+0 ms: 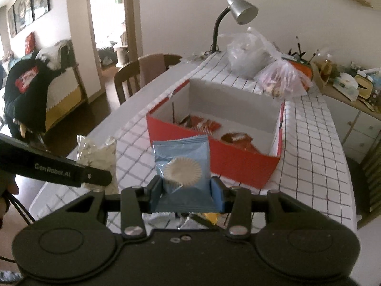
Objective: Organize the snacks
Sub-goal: 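Carry the white bag with the left tool while the right tool carries the blue packet over the box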
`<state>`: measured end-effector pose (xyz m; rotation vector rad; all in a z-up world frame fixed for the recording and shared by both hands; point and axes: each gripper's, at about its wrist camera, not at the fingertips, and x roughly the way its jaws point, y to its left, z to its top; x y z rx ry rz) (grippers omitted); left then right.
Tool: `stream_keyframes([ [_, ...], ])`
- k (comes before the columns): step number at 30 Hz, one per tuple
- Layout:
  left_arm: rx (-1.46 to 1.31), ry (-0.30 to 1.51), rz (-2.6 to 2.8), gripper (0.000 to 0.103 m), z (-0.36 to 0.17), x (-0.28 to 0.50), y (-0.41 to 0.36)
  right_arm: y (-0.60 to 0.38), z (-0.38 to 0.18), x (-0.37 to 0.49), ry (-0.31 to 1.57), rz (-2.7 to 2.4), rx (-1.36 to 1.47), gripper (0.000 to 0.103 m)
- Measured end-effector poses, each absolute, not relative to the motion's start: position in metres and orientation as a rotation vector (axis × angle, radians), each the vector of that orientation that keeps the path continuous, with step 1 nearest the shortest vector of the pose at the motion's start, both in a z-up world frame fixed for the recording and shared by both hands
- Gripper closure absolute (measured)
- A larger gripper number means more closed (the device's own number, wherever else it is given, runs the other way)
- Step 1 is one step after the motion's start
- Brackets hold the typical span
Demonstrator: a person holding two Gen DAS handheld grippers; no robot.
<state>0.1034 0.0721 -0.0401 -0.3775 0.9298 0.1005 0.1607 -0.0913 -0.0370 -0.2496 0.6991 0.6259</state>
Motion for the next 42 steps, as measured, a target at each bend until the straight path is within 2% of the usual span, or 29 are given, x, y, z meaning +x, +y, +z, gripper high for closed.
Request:
stream_keyframes([
  [10,-0.335,0.896,0.096,0.069,-0.012,0.147,0.082,-0.087,-0.018,0.208,0.678,0.582,-0.209,0.061],
  [21,-0.29,0.911,0.129,0.068,0.0,0.225,0.09,-0.093,-0.021,0.284,0.707,0.555,-0.161,0.061],
  [42,-0.189,1.085,0.242,0.068,-0.048,0.352,0.093,-0.076,-0.079,0.402,0.885,0.567,-0.161,0.061],
])
